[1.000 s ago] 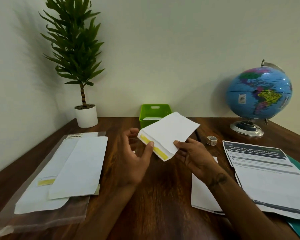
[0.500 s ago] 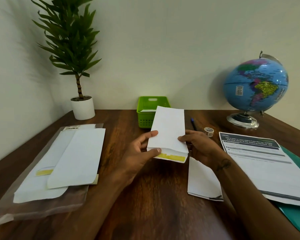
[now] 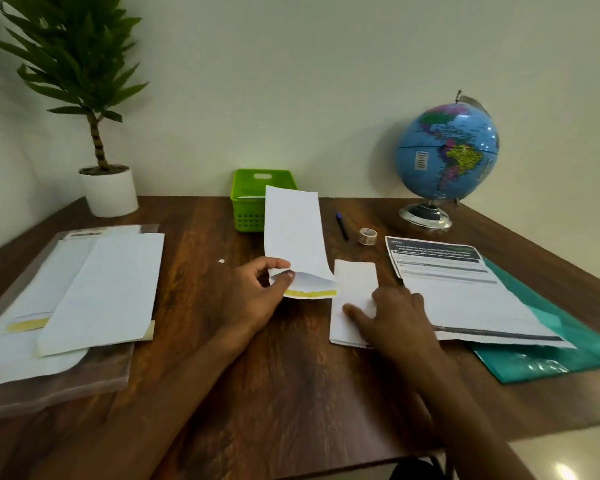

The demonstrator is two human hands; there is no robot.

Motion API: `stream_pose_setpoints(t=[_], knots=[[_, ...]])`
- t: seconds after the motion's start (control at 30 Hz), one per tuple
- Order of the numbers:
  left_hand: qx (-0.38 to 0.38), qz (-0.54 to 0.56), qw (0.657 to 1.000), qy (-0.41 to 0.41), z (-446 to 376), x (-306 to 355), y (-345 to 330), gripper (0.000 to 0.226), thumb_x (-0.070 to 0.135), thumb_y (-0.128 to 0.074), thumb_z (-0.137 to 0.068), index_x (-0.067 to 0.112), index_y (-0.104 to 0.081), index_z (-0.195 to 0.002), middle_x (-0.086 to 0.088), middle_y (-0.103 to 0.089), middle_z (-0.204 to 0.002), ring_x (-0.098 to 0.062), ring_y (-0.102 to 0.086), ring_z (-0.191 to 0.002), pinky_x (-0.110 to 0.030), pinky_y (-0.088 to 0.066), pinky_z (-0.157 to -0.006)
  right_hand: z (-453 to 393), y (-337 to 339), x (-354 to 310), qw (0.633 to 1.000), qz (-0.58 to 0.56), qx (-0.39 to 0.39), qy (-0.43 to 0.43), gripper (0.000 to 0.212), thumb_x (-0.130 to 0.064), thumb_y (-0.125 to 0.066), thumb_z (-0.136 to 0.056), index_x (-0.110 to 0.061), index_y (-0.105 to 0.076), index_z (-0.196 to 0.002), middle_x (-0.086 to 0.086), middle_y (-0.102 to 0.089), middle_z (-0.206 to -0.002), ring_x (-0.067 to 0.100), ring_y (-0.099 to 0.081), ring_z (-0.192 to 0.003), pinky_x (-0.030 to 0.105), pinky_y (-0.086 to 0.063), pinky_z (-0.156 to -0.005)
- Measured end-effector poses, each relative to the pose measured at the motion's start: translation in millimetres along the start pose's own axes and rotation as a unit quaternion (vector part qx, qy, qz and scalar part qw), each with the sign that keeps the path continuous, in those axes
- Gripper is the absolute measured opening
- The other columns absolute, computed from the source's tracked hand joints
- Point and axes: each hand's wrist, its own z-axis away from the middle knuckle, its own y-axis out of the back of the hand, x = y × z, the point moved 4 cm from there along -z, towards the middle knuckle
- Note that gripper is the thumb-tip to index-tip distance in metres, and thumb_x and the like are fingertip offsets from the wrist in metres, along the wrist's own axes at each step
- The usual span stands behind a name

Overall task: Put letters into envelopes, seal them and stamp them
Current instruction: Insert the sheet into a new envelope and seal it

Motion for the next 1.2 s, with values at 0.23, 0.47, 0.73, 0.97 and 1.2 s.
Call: stream_pose_setpoints(t=[0.23,0.47,0.73,0.97,1.2], knots=[[0.021,0.061,0.997,0.032,3.0,2.7,7.5,0.027,0.031,-0.077,-0.088,0.022,-0.075,-0.114,0.008,-0.071,-0.111,-0.012,-0.069,-0.098,-0.017,-0.06,-0.069,48.7,3.5,5.3,0.995,-0.084,0.008,0.058,0.049,-0.049,-0.069,-0.095,-0.02,-0.065,-0.134,0.0,-0.063,-0.138,0.019,-0.052,-0.129,0.028,-0.039,-0.103],[0.019,0.056,0.998,-0.009,12.8,18.7,14.2,0.023,0.031,-0.077,-0.088,0.026,-0.076,-0.111,0.004,-0.074,-0.116,-0.013,-0.07,-0.101,-0.01,-0.054,-0.063,86.0,19.2,36.2,0.996,-0.019,0.034,-0.085,0.068,-0.073,-0.068,-0.082,-0.021,-0.061,-0.126,0.013,-0.052,-0.143,0.034,-0.042,-0.136,0.048,-0.043,-0.107],[0.003,0.022,0.999,-0.039,17.9,23.9,7.8,0.026,0.027,-0.075,-0.09,0.025,-0.073,-0.116,0.005,-0.069,-0.122,-0.01,-0.066,-0.106,-0.006,-0.052,-0.064,108.8,13.7,42.7,0.993,-0.019,0.044,-0.107,0.066,-0.073,-0.062,-0.086,-0.024,-0.064,-0.131,0.016,-0.049,-0.144,0.038,-0.042,-0.137,0.051,-0.041,-0.113],[0.009,0.121,0.992,0.044,4.7,26.1,-25.6,0.031,0.029,-0.073,-0.092,0.014,-0.072,-0.118,-0.004,-0.072,-0.117,-0.02,-0.068,-0.108,-0.019,-0.056,-0.071,86.6,15.5,29.2,0.975,-0.201,0.067,-0.062,0.022,-0.031,-0.076,-0.091,-0.022,-0.059,-0.103,0.005,-0.066,-0.115,0.02,-0.061,-0.099,0.039,-0.055,-0.079],[0.045,0.144,0.986,0.065,-6.8,20.7,-42.9,0.033,0.028,-0.071,-0.093,0.009,-0.07,-0.121,-0.008,-0.071,-0.12,-0.023,-0.068,-0.108,-0.022,-0.056,-0.073,71.4,27.5,45.1,0.922,-0.351,0.134,-0.093,0.01,-0.015,-0.072,-0.096,-0.022,-0.065,-0.1,0.006,-0.071,-0.106,0.012,-0.066,-0.08,0.031,-0.056,-0.06]])
